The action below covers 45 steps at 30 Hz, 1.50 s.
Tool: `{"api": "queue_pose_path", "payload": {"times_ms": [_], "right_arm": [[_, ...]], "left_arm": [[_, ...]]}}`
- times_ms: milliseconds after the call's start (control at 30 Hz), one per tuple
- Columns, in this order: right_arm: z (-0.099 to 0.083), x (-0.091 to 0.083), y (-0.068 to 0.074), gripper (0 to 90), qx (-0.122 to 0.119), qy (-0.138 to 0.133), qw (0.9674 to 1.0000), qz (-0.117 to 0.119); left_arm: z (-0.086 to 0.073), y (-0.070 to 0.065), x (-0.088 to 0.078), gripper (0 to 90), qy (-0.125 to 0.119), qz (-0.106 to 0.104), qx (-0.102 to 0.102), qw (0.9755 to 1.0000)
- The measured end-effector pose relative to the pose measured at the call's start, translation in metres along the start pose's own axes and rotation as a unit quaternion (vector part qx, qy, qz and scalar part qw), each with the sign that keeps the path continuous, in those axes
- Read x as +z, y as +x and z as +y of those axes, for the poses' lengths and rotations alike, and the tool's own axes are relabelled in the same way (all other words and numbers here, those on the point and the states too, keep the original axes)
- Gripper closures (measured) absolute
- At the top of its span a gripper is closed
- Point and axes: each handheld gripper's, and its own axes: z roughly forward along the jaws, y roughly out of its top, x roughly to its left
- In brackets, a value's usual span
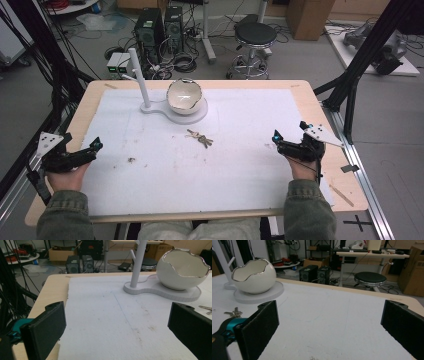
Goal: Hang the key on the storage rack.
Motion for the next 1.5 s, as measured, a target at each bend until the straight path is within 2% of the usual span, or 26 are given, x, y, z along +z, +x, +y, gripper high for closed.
{"api": "queue_pose_path", "payload": {"times_ms": [467, 967, 1033, 1200, 1500], "right_arm": [[0.000, 0.001, 0.004, 0.5, -0.009, 0.005, 0.9998, 0.016], [0.000, 0.004, 0.007, 0.5, -0.013, 0.017, 0.9994, 0.027], [0.000, 0.006, 0.009, 0.5, -0.015, 0.025, 0.9988, 0.038], [0.000, 0.008, 0.013, 0.5, -0.022, 0.034, 0.9980, 0.049], [0.005, 0.013, 0.022, 0.5, -0.034, 0.050, 0.9968, 0.053]], "left_arm": [[-0.001, -0.001, 0.002, 2.1, 0.007, -0.009, 0.000, 0.9999], [-0.001, -0.002, 0.004, 2.1, 0.011, -0.006, 0.002, 0.9999], [-0.001, -0.003, 0.004, 2.1, 0.010, -0.005, 0.004, 0.9999], [-0.001, -0.005, 0.006, 2.2, 0.014, -0.011, 0.002, 0.9998], [-0.002, -0.004, 0.006, 2.1, 0.018, -0.012, 0.004, 0.9998]]}}
